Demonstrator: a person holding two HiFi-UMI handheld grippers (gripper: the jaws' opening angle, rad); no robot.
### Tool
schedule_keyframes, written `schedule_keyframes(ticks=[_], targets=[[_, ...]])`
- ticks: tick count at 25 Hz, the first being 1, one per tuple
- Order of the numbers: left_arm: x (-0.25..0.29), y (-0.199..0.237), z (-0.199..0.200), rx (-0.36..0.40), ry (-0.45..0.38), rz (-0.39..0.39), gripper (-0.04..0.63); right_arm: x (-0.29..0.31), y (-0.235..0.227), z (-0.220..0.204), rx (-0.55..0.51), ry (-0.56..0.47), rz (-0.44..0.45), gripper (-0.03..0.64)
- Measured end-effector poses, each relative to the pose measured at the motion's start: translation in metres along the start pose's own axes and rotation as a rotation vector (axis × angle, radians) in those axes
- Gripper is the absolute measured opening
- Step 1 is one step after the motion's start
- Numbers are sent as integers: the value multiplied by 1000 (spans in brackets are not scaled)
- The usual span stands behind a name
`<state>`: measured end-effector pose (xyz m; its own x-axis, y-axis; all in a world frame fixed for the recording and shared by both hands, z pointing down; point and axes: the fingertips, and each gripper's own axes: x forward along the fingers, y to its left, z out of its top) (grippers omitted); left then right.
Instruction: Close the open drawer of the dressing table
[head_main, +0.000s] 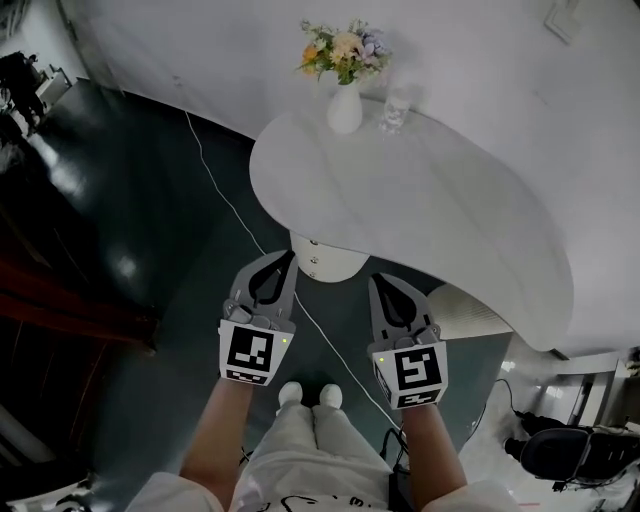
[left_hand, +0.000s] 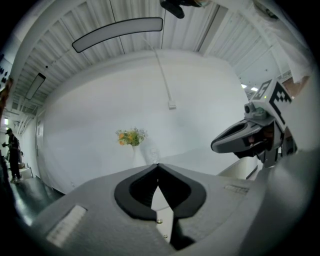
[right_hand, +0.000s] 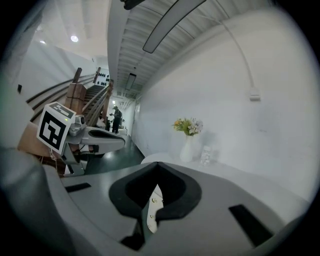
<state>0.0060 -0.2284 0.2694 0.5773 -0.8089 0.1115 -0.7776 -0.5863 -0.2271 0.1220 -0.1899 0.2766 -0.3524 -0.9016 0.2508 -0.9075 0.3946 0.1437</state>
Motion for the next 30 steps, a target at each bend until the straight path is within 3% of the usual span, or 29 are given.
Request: schedule_keyframes(ticks=[11,30], targets=[[-30,3,54,58,-42,46,17,-33,-8,58,-20,-74,-13,-3],[-94,55,136,46,-152,183,17,-98,-39,117,-30,-175,-114,-3]])
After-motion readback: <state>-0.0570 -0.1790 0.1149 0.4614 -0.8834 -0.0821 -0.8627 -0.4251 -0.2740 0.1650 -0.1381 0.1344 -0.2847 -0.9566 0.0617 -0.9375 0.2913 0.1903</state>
